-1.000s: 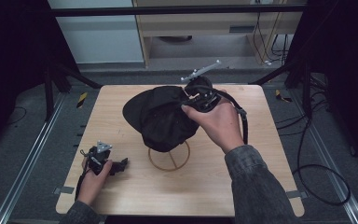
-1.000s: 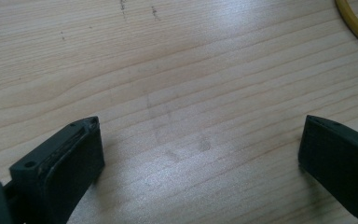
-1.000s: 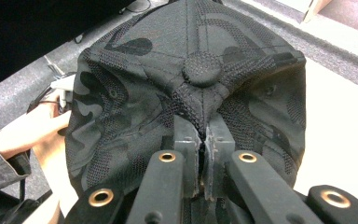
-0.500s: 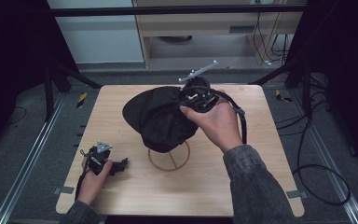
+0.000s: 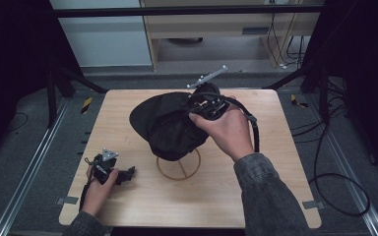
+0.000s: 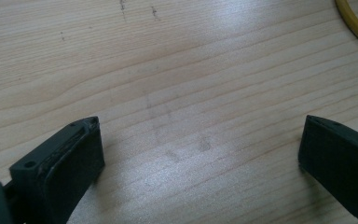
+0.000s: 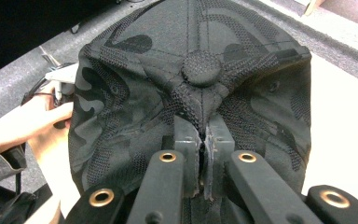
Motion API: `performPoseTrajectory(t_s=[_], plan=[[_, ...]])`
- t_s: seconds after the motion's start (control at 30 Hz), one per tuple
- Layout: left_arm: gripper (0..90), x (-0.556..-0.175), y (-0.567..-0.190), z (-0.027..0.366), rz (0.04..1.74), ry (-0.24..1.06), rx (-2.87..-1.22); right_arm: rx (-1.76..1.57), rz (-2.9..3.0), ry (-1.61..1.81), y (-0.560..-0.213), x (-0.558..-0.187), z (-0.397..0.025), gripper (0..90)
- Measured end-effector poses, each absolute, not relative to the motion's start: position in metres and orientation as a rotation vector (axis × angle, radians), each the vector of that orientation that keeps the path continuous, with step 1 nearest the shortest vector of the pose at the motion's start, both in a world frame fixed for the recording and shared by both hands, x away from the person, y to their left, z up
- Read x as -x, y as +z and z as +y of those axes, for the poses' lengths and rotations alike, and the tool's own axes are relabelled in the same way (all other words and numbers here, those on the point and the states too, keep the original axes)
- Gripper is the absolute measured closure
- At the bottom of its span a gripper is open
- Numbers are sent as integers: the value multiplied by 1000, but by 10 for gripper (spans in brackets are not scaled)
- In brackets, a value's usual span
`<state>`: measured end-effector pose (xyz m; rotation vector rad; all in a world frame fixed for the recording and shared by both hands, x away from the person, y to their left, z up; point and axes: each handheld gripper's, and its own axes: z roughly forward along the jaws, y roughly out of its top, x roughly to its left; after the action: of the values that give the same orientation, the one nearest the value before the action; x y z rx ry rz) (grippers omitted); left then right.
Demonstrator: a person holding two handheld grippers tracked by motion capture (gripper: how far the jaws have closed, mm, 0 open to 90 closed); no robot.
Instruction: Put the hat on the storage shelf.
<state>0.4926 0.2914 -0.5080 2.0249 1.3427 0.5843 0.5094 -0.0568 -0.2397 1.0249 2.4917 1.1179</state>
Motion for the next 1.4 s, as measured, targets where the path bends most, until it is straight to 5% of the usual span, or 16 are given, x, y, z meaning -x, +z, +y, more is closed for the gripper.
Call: performPoseTrajectory(t_s=[1.4], plan=[[0, -493, -508, 291, 1342, 584, -2024, -1021, 2483, 1060, -246, -510, -53, 861]])
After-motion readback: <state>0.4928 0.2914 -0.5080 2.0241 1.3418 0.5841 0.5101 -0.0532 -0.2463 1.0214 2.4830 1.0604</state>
